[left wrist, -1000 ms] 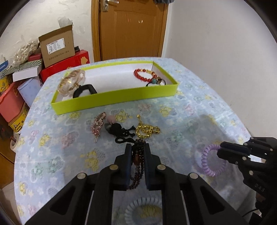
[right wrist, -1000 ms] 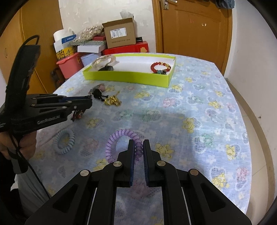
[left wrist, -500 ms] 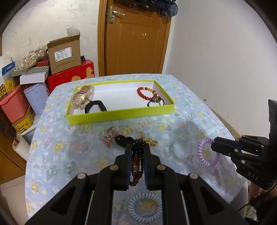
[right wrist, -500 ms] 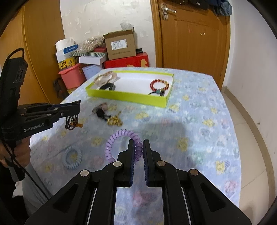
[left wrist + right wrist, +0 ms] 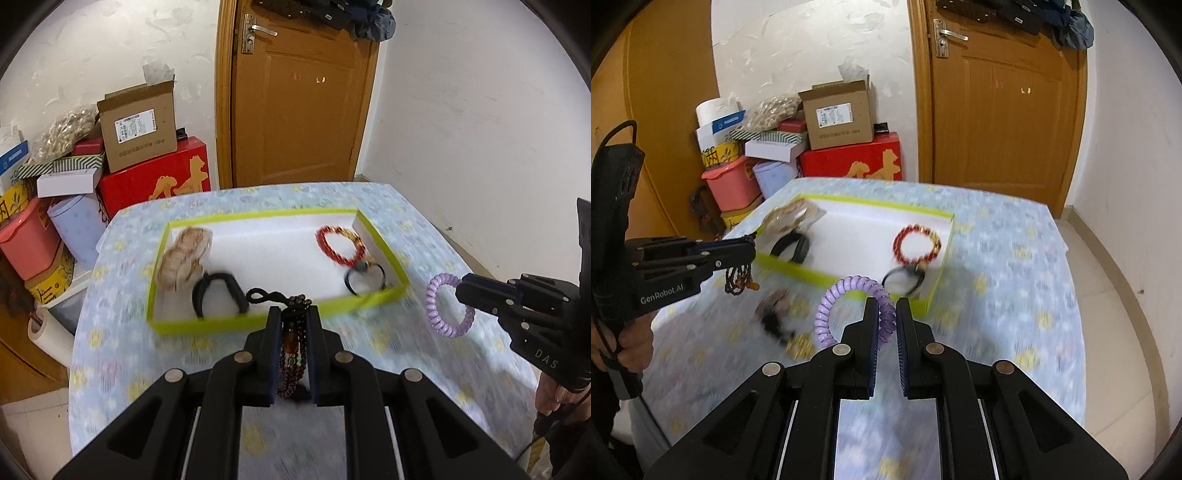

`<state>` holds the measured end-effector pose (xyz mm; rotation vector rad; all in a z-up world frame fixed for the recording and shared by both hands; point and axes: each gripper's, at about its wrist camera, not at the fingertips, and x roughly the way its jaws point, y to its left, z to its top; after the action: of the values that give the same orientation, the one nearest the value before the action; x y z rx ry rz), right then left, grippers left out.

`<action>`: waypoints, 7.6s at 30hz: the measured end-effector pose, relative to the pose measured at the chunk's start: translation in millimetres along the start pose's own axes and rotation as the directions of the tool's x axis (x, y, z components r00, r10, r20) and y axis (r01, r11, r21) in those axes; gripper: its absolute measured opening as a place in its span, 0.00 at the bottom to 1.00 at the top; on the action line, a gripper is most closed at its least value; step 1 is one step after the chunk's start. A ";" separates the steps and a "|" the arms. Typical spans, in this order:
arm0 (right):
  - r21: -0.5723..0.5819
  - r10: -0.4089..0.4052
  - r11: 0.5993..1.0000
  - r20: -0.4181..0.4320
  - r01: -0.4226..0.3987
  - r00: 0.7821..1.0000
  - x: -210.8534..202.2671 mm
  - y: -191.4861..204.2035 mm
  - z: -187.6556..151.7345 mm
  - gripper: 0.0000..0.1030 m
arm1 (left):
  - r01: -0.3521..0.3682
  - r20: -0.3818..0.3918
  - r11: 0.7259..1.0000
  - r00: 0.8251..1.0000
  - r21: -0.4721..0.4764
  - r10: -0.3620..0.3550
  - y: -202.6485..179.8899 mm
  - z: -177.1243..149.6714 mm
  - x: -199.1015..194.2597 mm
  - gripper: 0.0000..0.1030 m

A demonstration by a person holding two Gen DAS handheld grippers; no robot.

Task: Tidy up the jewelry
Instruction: 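Grasp the lilac coil hair tie with the right gripper while the left grasps the beaded necklace, then lower the lilac tie and beaded necklace into the tray and open both grippers, then withdraw both grippers from the tray back over the remaining jewelry, then grasp the light-blue coil tie with the left gripper while the right grasps the gold chain, then carry the blue coil tie and gold chain into the tray and release both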

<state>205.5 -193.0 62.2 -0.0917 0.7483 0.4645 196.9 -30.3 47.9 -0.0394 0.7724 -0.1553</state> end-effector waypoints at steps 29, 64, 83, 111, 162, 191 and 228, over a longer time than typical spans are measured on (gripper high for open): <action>0.022 -0.004 1.000 -0.184 0.008 0.983 165.8 -36.3 53.8 0.09 | -0.071 -0.135 0.997 0.988 -0.005 0.070 34.6 51.8 149.3 0.14; -0.013 -0.028 1.000 -0.055 0.027 0.998 15.7 6.5 8.2 0.25 | -0.043 0.003 0.999 0.999 0.006 0.043 5.1 8.2 10.0 0.36; 0.014 0.029 1.000 -0.036 -0.028 0.999 -69.6 44.8 -73.8 0.25 | -0.022 0.028 1.000 0.999 -0.021 0.022 -10.4 -77.4 -75.2 0.36; 0.010 0.081 0.997 -0.107 -0.080 0.991 -58.6 61.3 -99.6 0.25 | 0.011 -0.059 1.000 0.998 -0.005 -0.011 -14.7 -139.0 -69.6 0.36; -0.152 0.092 0.980 -0.225 -0.128 0.970 67.2 84.4 -61.7 0.44 | -0.063 -0.045 0.990 0.997 -0.127 0.058 37.4 -137.1 -45.4 0.09; -0.121 0.148 0.980 -0.096 -0.159 0.984 6.8 76.6 -35.0 0.04 | -0.059 -0.021 0.989 0.998 -0.136 0.056 34.4 -119.1 -60.5 0.09; -0.194 0.144 0.973 0.073 -0.127 0.987 -27.3 50.0 75.8 0.04 | -0.009 0.040 1.000 0.999 -0.013 0.010 22.4 26.0 -32.9 0.09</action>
<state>214.3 -140.0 140.4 -0.1970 0.6265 0.6658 194.6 -3.7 87.2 -0.0504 0.7335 -0.1403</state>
